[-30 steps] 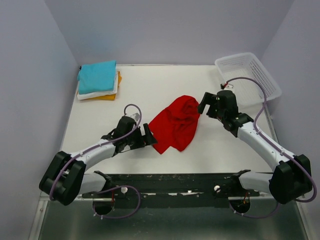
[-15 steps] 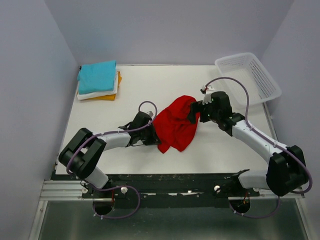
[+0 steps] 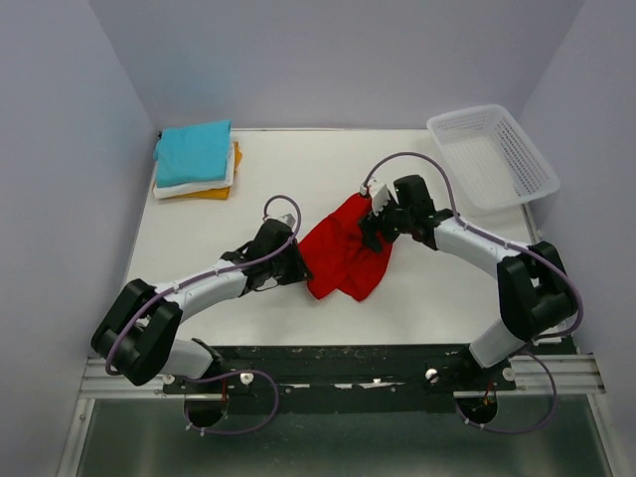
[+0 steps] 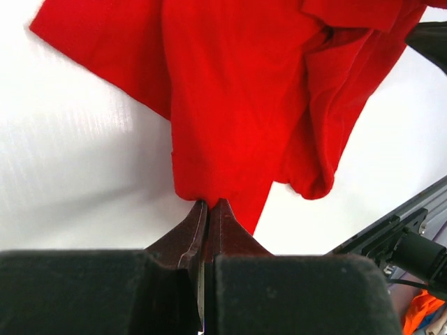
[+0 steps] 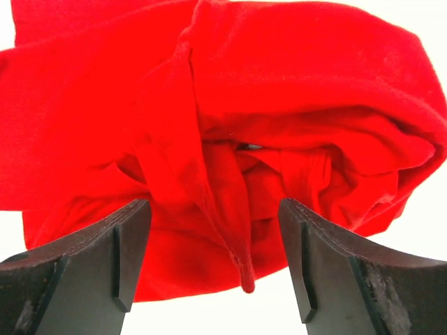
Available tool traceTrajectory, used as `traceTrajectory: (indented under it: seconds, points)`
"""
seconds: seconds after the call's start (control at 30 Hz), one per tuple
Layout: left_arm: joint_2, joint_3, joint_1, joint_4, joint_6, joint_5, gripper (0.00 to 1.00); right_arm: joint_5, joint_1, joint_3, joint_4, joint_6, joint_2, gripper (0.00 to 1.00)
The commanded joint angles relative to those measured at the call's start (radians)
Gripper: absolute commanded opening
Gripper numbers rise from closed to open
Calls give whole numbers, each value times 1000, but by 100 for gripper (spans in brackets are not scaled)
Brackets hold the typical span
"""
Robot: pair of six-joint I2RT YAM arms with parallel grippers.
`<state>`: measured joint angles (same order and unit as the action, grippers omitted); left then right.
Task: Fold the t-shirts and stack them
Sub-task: Flatten out the tshirt
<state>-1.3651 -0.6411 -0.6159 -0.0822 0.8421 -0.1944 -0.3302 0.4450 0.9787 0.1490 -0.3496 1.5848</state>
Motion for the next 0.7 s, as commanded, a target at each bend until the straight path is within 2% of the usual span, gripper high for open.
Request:
traceTrajectory:
  seconds: [0.0, 0.03, 0.07, 0.1, 0.13, 0.17, 0.27, 0.37, 0.47, 0.57, 0.67]
  points:
    - [45, 6, -4, -31, -13, 47, 0, 24, 15, 19, -30, -19, 55, 69]
    - [51, 4, -4, -38, -12, 57, 0, 36, 17, 24, -33, -12, 61, 53]
    - [56, 0, -4, -49, -10, 68, 0, 60, 19, 20, -49, 1, 58, 29]
    - [62, -3, -2, -61, -10, 80, 0, 82, 20, 6, -88, 18, 40, 15]
    - [70, -7, -1, -73, -13, 90, 0, 109, 21, -13, -135, 43, 15, 6]
    - [81, -16, 4, -90, -17, 99, 0, 140, 21, -39, -202, 77, -24, 2]
    - [153, -33, 52, -131, -28, 107, 0, 317, 21, -84, -318, 195, -135, 1]
    - [273, -54, 127, -188, -37, 142, 0, 579, 21, -75, -309, 323, -227, 1]
    - [410, -117, 201, -296, -46, 237, 0, 793, 19, -52, -237, 455, -316, 1]
    - [522, -207, 229, -373, -77, 337, 0, 844, 17, -13, -152, 544, -407, 1]
    - [598, -310, 239, -405, -116, 404, 0, 755, 17, 38, -83, 569, -481, 1]
